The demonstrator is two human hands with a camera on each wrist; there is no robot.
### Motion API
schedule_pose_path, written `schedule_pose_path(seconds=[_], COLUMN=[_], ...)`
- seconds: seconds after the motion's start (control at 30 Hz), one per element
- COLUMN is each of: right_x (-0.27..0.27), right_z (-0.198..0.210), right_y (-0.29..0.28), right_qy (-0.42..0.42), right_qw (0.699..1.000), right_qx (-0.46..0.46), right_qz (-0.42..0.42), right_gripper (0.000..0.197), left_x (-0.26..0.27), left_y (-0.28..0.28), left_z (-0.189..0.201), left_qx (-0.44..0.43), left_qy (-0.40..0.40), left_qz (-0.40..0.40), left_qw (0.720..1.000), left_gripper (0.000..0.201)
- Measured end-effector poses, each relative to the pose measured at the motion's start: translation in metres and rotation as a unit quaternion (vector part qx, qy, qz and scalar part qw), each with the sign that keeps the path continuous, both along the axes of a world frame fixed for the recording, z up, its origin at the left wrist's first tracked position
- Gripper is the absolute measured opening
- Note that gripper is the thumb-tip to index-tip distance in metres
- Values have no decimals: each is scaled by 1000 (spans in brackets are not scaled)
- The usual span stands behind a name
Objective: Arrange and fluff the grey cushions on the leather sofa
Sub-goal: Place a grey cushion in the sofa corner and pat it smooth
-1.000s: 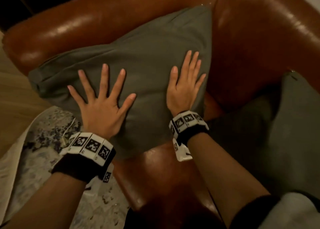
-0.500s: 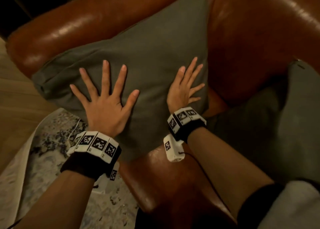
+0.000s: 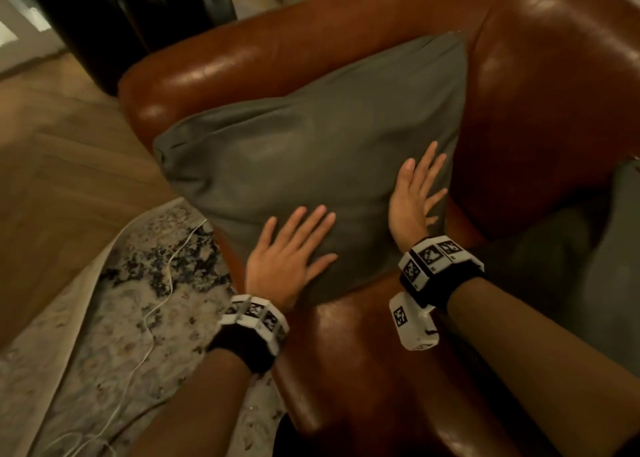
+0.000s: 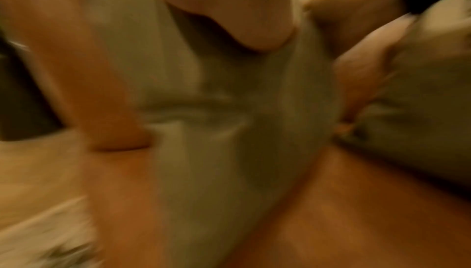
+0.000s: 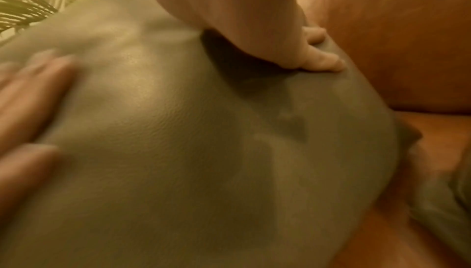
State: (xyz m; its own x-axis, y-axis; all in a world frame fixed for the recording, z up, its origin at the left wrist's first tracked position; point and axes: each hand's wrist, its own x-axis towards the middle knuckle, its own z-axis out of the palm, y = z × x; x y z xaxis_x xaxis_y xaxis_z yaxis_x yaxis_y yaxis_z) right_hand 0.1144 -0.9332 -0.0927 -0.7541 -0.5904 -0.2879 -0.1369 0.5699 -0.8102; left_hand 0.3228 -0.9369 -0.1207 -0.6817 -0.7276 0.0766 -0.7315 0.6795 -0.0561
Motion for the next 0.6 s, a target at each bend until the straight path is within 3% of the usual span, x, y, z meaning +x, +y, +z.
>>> schedule_pose_path(seconds=[0.1, 0.17, 0.2, 0.23, 0.33, 0.4, 0.43, 0.5, 0.6], right_x=[-1, -4, -3, 0, 25, 35, 32, 18, 6], right_z=[6, 11, 14, 17, 22, 19, 16, 8, 0], right_y=[2, 8, 13, 20, 38, 38, 33, 18, -3], right_qy=[-8, -6, 8, 39, 154, 184, 185, 187, 166], right_qw=[1000, 1000, 1000, 999, 983, 972, 972, 974, 978], right_qx=[12, 13, 13, 7, -68, -97, -93, -67, -86], right_qz=[18, 17, 14, 15, 72, 111, 111, 106, 96], right_gripper=[52, 53, 54, 55, 57, 56, 55, 57, 63], left_x=[60, 87, 89, 82, 27, -16, -33, -48, -45], left_y=[-17, -10, -4, 3, 20, 20, 15, -6, -39], left_z=[-8, 0, 8, 18, 30, 31, 32, 31, 34], left_qx=[2, 14, 16, 9, -16, -2, 16, 58, 76], left_qy=[39, 119, 146, 164, 179, 209, 243, 319, 446], left_qz=[157, 330, 379, 381, 226, 222, 280, 409, 494], left_qw=[987, 936, 914, 910, 957, 952, 929, 853, 743], left_gripper=[60, 64, 64, 64, 63, 61, 63, 71, 83])
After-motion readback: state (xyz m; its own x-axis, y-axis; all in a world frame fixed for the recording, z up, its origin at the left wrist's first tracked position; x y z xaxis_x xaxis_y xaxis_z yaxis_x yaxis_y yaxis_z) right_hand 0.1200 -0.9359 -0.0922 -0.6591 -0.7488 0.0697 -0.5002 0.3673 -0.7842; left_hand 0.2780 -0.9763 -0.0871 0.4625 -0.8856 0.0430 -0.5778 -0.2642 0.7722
